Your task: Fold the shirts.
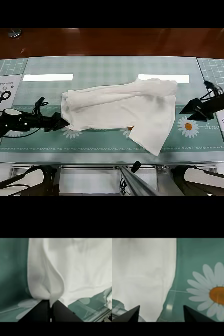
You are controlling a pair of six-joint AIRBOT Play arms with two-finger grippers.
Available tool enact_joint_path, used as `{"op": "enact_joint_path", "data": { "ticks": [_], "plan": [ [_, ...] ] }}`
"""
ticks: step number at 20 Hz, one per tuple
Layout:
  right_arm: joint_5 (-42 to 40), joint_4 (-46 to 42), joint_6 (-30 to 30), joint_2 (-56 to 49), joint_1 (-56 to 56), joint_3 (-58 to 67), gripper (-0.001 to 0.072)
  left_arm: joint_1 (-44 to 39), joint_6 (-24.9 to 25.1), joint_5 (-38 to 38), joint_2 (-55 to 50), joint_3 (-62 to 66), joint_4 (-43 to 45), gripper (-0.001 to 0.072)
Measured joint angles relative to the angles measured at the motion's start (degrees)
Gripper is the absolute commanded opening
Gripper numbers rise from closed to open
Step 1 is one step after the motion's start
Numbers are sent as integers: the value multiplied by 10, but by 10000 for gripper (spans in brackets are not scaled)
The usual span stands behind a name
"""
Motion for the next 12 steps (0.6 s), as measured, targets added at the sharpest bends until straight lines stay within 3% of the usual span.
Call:
{"op": "enact_joint_path", "data": {
  "ticks": [9, 10, 11, 12],
  "plan": [
    [-134, -20, 6, 3, 74, -76, 611, 2, 21, -28, 2, 1, -37, 21],
    [-144, -37, 12, 3, 84, -78, 591, 2, 22, -28, 2, 1, -42, 21],
    [-148, -48, 19, 5, 94, -78, 524, 2, 22, -28, 2, 1, -46, 21],
    [-154, -56, 22, 4, 104, -79, 396, 2, 22, -28, 2, 1, -52, 21]
  ]
}}
